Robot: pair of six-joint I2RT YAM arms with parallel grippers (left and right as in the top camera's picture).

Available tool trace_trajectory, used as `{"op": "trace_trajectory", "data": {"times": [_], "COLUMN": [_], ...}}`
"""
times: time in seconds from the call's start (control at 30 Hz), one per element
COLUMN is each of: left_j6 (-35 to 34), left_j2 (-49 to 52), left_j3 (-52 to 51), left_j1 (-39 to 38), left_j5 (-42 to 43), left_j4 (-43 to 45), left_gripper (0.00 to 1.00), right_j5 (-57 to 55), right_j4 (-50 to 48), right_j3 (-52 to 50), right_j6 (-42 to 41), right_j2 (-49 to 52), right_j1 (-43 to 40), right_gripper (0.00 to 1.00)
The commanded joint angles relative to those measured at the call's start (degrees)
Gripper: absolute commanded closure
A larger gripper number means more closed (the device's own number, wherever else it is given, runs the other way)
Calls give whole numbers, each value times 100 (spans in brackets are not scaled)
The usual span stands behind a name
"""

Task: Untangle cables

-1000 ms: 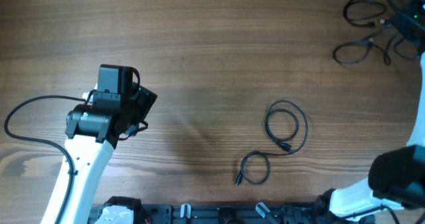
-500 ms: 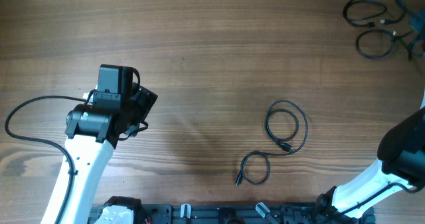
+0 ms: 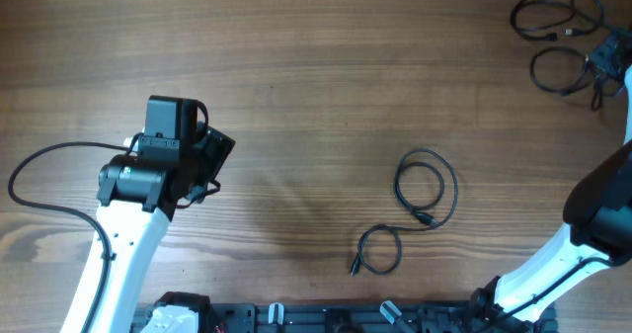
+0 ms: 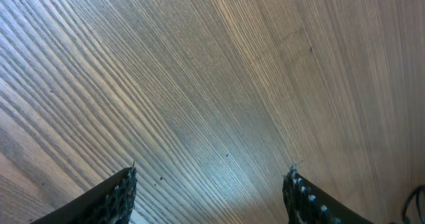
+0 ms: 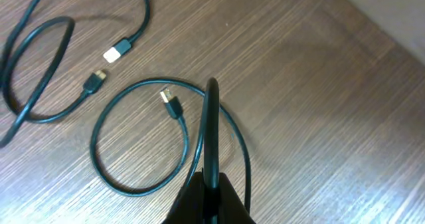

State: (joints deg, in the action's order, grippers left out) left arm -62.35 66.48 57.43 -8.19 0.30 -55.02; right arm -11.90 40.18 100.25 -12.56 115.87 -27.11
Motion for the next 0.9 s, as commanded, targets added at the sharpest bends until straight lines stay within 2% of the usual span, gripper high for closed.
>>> {"op": "trace_trajectory", "data": {"times": [0.0,0.2,0.3,0.5,0.6,0.77,0.87], "left_j6": [48,72,76,197,197,197,199], "left_j2": [28,28,28,28,28,28,28], "left_j3": [-11,-11,-11,-11,-11,-11,-11], "left_j1": [22,20,20,20,20,20,20], "left_j5": [33,33,33,35,33,35,37], "left_j4": [22,52,-13,-7,-4,9,2], "left_gripper": [27,26,27,27,26,27,27], "right_j5": [1211,1502,986,608,732,717,284], "right_j4": [238,1110,1305,684,658,533,313], "right_j3": [52,52,24,13,13,13,13], "right_j6": [361,356,293,365,682,662,658], "right_j2": [-365,-1228,-1294,-1027,-627,-529,-450], "right_j1": [-24,-24,-24,-24,-24,-26,-31], "right_gripper": [96,96,96,96,96,96,96]}}
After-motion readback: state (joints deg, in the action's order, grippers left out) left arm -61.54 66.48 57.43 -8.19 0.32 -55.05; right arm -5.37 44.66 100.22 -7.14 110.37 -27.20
